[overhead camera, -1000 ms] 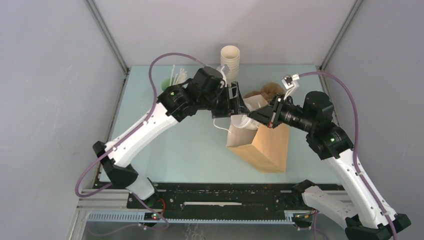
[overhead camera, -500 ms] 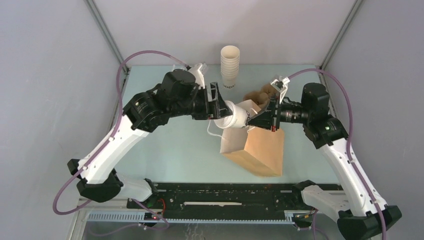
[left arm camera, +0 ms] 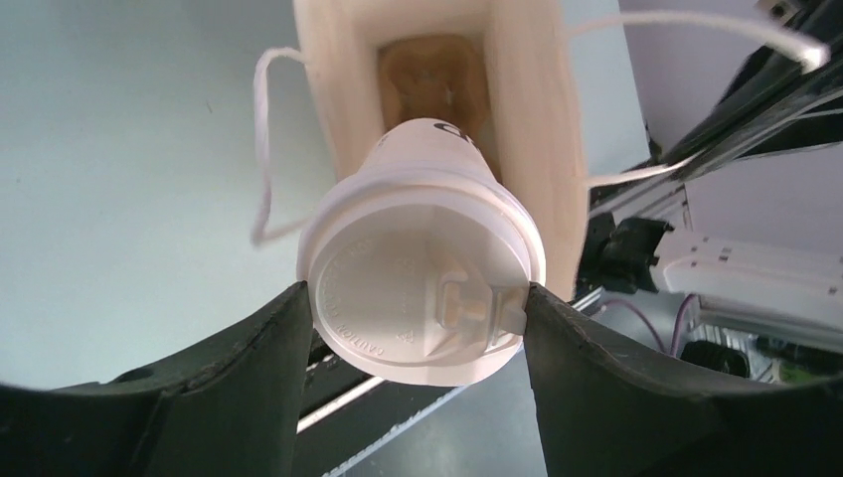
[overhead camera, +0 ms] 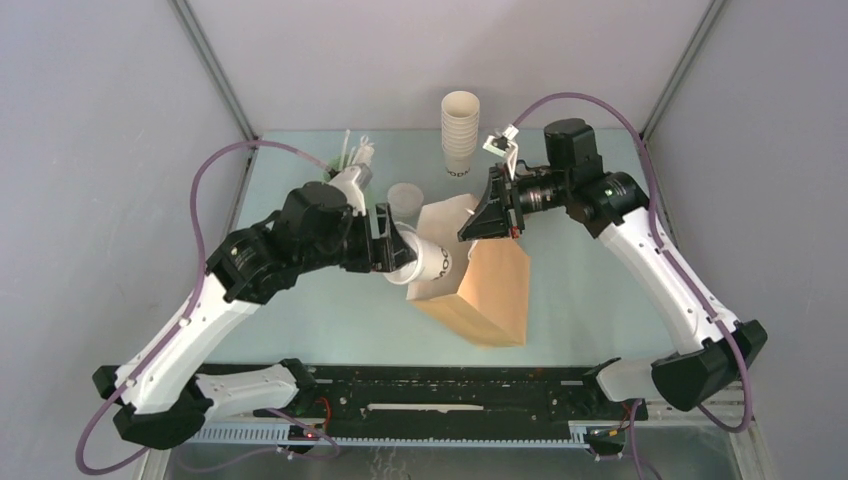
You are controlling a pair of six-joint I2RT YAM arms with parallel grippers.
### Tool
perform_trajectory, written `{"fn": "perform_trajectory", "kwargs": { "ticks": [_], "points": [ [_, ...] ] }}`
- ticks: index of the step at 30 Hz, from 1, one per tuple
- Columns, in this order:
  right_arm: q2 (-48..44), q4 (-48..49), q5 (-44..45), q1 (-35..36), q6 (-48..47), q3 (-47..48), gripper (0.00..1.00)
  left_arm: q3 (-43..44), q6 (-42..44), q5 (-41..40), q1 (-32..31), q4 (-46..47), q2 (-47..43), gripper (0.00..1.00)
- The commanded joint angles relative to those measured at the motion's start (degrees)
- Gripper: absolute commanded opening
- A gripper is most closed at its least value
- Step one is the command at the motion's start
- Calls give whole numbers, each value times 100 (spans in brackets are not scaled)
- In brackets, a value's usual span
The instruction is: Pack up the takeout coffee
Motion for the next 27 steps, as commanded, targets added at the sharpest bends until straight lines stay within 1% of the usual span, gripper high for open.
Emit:
{"fn": "perform_trajectory", "kwargs": {
  "ticks": [1,4,6,8,10,13,14,16,17,19,21,23,25,27],
  "points": [
    [329,-1472,-197,244,-864,819,0,-913,172,493,21,599,-544,6],
    [555,-891,391,474,-339,1022,0,-1347,212,794,18,831,-666,6],
    [690,-316,1072,530,357,1106,0,-1598,264,948,23,962,-689,6],
    [917,42,1637,612,1134,1310,0,-1727,327,986,18,1039,-668,6],
    [1170,48,2024,805,1688,1644,0,-1810,351,1065,18,1196,-612,6],
    [1556,-735,2761,1212,2058,2487,0,-1817,309,1071,21,1397,-448,5],
    [1643,-1004,2940,1351,2097,2690,0,-1765,308,1068,18,1418,-360,5],
    [1688,-1884,3960,1770,2000,3114,0,-1735,283,1078,19,1534,-283,5],
    [1658,-2163,4346,1905,1974,3155,0,-1729,268,1070,22,1556,-247,5],
    [1476,-2475,4718,2189,1690,2957,0,-1727,256,1089,19,1566,-218,5],
    [1163,-2581,5144,2495,1097,2519,0,-1767,254,1122,23,1567,-246,5],
    [843,-2524,5187,2644,551,2026,0,-1818,278,1127,28,1510,-311,5],
    [480,-2217,5010,2664,251,1448,0,-1914,307,1113,35,1395,-427,5],
    [148,-1831,5020,2668,252,975,0,-2042,325,1089,58,1287,-577,5]
  ]
}}
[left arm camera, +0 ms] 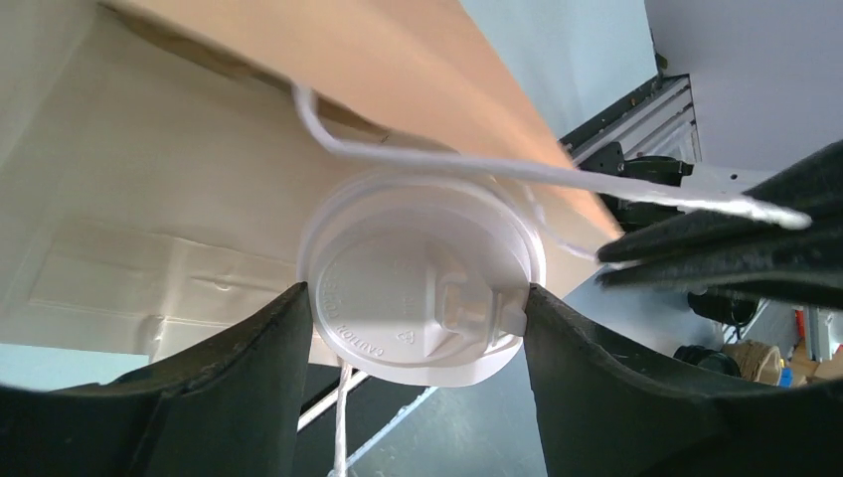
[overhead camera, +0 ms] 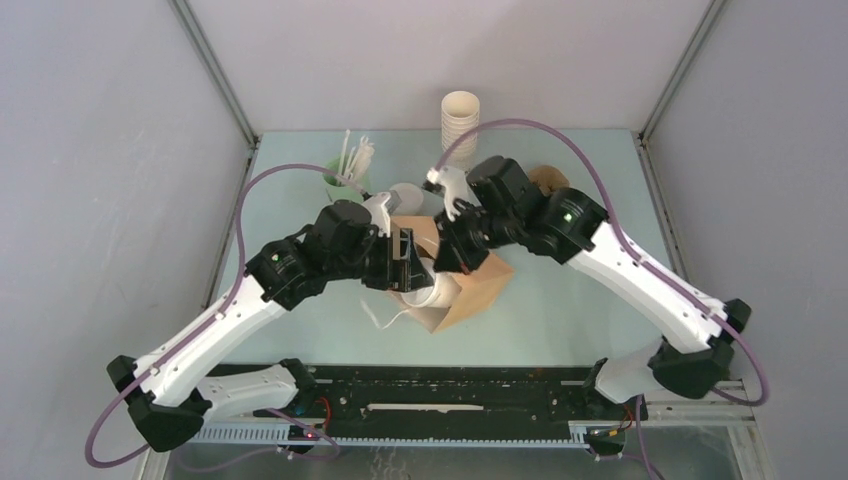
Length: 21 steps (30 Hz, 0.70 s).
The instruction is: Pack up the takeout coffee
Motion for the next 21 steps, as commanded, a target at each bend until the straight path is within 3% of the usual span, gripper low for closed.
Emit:
{"fn": "perform_trajectory", "kwargs": {
  "ticks": [1,7,13,21],
  "points": [
    [-810,481,281,51,-478,-801,0,-274,126,4,83,4,-394,5],
    [-950,1845,-407,64,79,-1471,0,-731,-169,-289,148,311,-885,5],
    [-1074,2611,-465,73,389,-1926,0,-955,-794,-869,152,683,-908,4],
    [-1201,3382,-508,51,1016,-2372,0,-1959,-1767,-1185,154,1859,-1191,3]
  ]
}}
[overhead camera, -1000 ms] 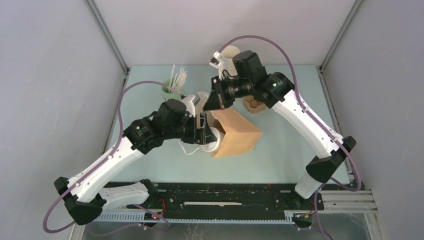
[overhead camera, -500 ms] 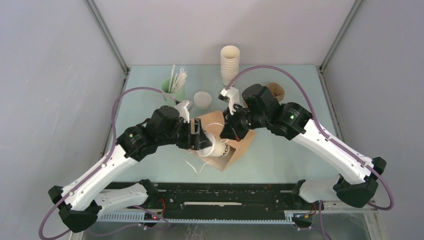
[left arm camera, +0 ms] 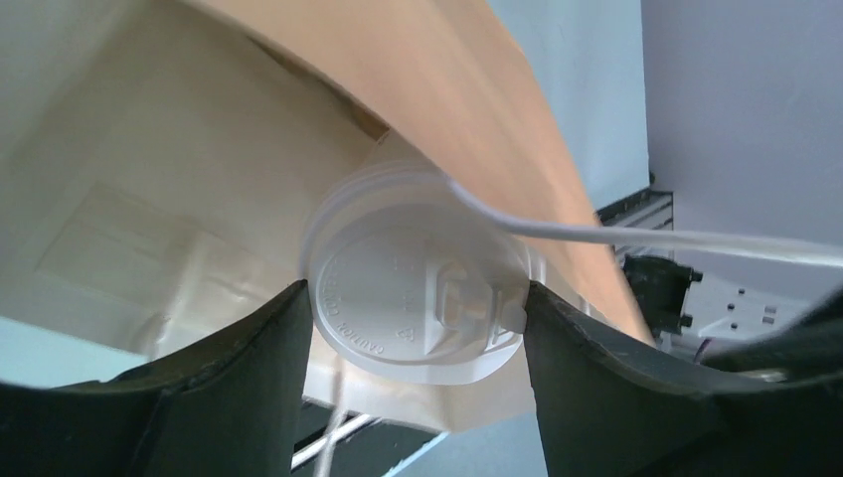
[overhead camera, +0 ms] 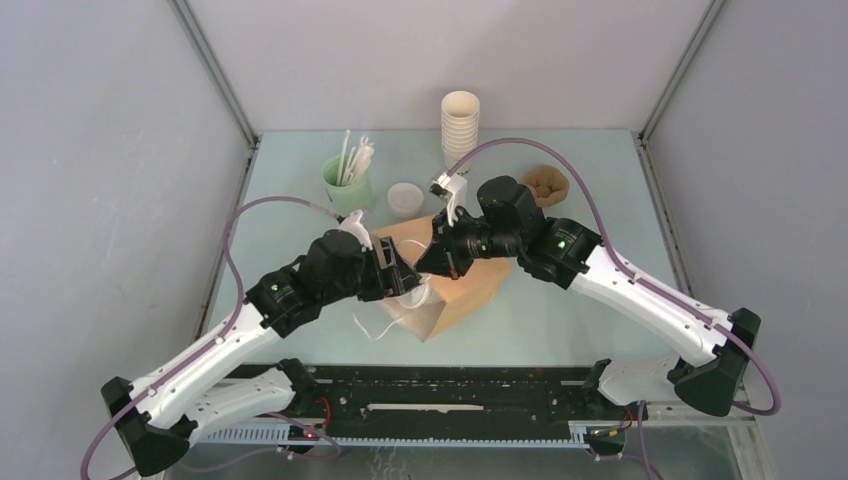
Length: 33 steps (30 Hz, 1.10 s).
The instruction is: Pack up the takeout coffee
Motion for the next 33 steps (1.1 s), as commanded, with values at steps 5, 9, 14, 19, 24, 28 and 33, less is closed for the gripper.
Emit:
{"fn": "perform_trajectory", "kwargs": {
  "ticks": [5,9,14,19,24,28,33],
  "points": [
    [-480,951,-279,-48,553,-495,0,-441,-1236,-750,34,731,-54,3],
    [-615,1289,-591,-269,766,-848,0,-626,-1801,-861,35,909,-13,1],
    [-768,1632,-835,-534,1064,-1222,0,-782,-2421,-1081,27,936,35,0],
    [-825,2009,-1093,-821,1391,-1436,0,-936,-2932,-1332,-137,882,111,0],
    [-749,2251,-1273,-968,1636,-1523,0,-867,-3361,-1694,-338,635,319,1],
    [-780,2319,-1303,-1012,1757,-1632,0,-829,-3670,-1678,-411,727,449,1],
    [-838,2441,-1316,-1120,1936,-1739,0,-921,-4317,-1520,-435,770,606,1]
  ]
}}
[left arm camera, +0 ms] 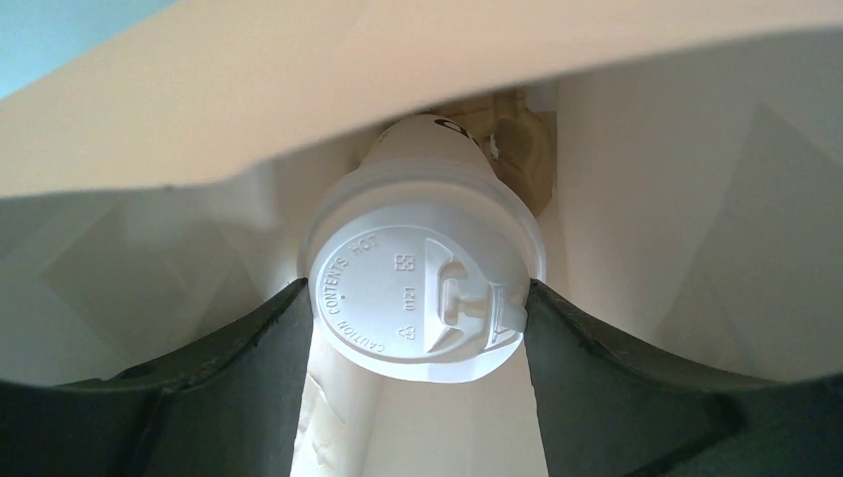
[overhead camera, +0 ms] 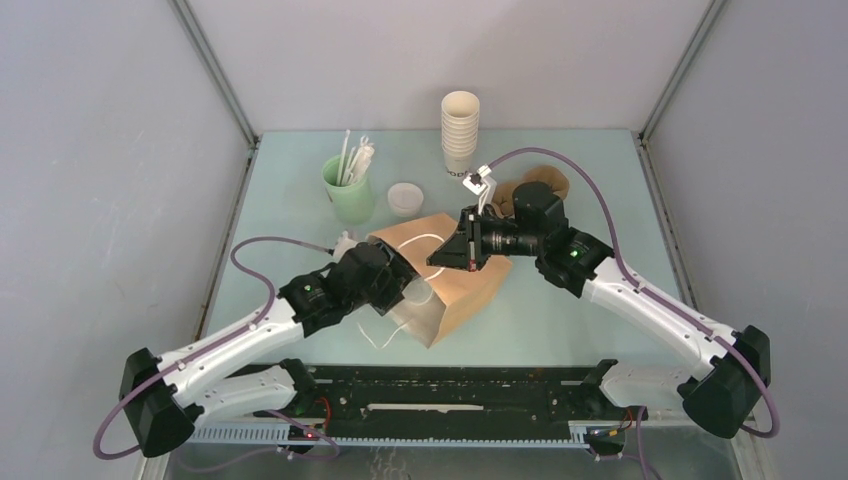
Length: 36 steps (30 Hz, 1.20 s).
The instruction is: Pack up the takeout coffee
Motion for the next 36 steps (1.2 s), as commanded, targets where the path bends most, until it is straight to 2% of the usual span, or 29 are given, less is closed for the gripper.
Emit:
{"fn": "perform_trajectory", "kwargs": {
  "ticks": [1,12,18,28,36],
  "points": [
    [-173,364,-86,-92,273,-76,0,-47,-759,-62,-37,192,93,1],
    [-27,840,-401,-306,995,-324,0,126,-1521,221,-73,440,440,0],
    [-99,1605,-470,-488,1609,-742,0,109,-1762,103,-120,504,387,0],
    [-193,1780,-452,-709,1933,-916,0,-20,-2204,294,-227,998,777,0],
    [-204,1607,-564,-849,1876,-918,0,87,-2226,176,-284,1233,1078,0]
  ]
}}
